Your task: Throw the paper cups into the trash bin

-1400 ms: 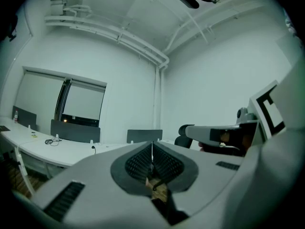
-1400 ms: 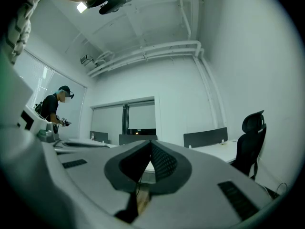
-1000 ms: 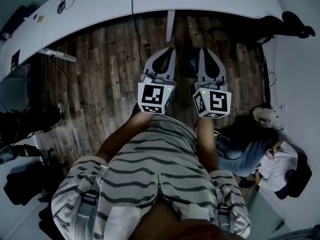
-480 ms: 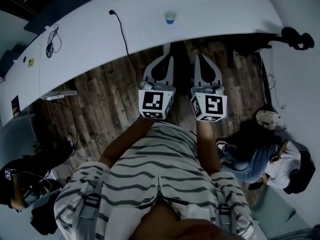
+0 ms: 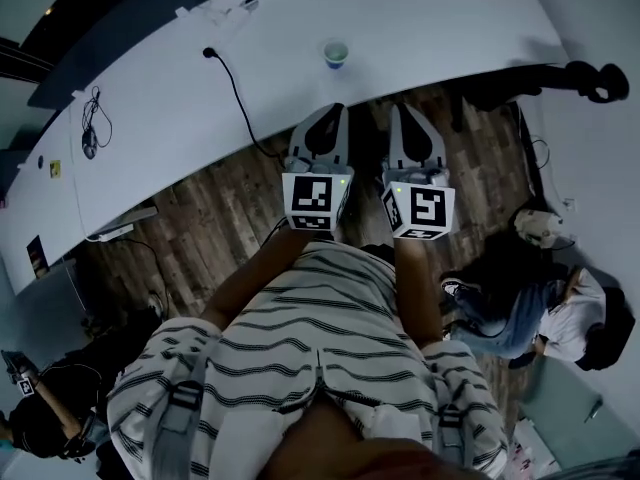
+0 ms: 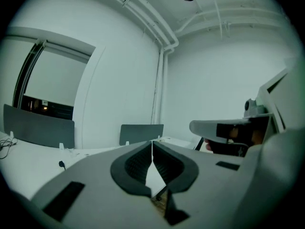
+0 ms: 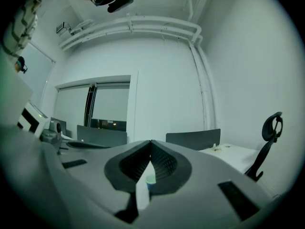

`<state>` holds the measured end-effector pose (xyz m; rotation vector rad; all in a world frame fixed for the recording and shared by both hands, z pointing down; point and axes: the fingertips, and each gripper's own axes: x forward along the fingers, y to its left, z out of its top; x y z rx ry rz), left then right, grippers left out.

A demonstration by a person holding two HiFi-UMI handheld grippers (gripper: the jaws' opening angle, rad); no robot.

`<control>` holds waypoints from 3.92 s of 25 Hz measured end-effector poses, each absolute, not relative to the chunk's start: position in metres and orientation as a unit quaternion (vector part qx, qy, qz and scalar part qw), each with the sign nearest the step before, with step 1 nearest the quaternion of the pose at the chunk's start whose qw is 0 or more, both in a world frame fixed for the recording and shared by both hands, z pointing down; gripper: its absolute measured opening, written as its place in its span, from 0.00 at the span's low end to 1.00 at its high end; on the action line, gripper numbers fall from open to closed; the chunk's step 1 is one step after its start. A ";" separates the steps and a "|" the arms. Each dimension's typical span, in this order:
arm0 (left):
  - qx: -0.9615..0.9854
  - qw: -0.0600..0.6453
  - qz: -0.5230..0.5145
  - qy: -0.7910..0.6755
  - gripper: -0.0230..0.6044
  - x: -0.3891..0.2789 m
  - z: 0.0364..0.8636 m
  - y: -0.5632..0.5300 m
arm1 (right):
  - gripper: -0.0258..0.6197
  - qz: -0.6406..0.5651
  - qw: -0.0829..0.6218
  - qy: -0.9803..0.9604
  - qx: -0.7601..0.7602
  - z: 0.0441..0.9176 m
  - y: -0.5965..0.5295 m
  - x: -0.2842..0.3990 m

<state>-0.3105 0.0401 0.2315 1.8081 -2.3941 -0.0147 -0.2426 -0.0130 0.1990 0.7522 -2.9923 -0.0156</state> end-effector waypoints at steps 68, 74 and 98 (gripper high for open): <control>0.509 0.201 0.104 -0.831 0.53 -0.456 0.521 -0.134 | 0.05 0.067 0.119 -0.952 0.275 0.361 -0.105 -0.246; 0.511 0.215 0.109 -0.825 0.53 -0.460 0.531 -0.147 | 0.05 0.069 0.126 -0.949 0.280 0.367 -0.108 -0.239; 0.532 0.187 0.094 -0.820 0.47 -0.423 0.467 -0.141 | 0.05 0.076 0.103 -0.932 0.340 0.349 -0.113 -0.180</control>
